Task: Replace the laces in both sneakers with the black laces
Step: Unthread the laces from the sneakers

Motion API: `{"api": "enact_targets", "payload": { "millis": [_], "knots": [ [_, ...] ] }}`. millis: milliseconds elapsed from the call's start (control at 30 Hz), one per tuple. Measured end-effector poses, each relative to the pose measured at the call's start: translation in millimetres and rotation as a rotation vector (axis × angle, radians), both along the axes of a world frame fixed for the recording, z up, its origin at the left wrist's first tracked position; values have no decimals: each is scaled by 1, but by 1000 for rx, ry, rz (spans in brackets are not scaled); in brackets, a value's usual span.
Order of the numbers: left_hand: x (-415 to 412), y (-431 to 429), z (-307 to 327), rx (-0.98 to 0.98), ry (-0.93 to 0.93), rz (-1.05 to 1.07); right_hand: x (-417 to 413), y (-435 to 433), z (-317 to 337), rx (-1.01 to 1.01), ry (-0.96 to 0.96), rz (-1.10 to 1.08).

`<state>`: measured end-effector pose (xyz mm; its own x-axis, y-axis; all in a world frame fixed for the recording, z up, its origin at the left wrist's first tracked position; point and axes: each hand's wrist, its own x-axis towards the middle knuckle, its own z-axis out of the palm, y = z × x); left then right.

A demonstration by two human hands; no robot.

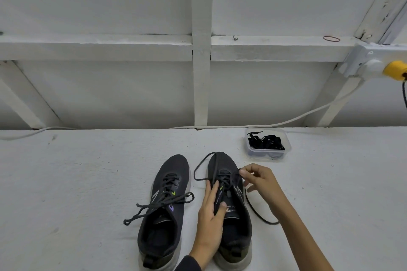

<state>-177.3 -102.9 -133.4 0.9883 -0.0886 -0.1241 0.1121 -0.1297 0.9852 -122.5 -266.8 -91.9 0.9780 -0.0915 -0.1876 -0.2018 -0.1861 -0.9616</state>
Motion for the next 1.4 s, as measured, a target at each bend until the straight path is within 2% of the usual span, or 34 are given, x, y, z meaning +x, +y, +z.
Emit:
{"api": "enact_targets", "payload": {
  "millis": [100, 167, 300, 367, 433, 567, 667, 767, 900, 967, 1100, 1167, 1333, 1400],
  "knots": [
    [1, 0, -1, -4, -4, 9, -4, -1, -2, -12, 78, 150],
    [1, -1, -2, -6, -6, 11, -5, -3, -4, -19, 70, 147],
    [0, -1, -1, -12, 3, 15, -1, -5, -1, -23, -11, 17],
    [-1, -1, -1, -19, 13, 15, 2, -5, 0, 32, -53, -128],
    [-2, -1, -1, -24, 20, 17, 1, -4, 1, 91, -47, -167],
    [-1, -1, 0, -15, 18, 26, -6, -1, 0, 70, 108, 81],
    [-1, -2, 0, -5, 13, 30, -9, -1, -5, 27, 108, 141],
    [-1, -2, 0, -9, 10, 29, -4, -4, -4, 32, 18, 43],
    [-2, -2, 1, -18, 16, 31, 5, -18, 5, 180, -66, -268],
    [-2, -2, 1, -24, 11, 38, 4, -21, 8, 153, -19, -228],
    [-1, -3, 1, -19, 7, 54, -7, -13, 1, 42, 189, 98],
    [-2, -3, 1, -15, 3, 56, -11, -6, -4, 38, 193, 161],
    [-3, -2, 2, -14, 19, 44, -3, -13, 4, 64, 66, -64],
    [-3, -2, 2, -15, 20, 45, 1, -23, 11, 28, 59, -72]
  ]
}}
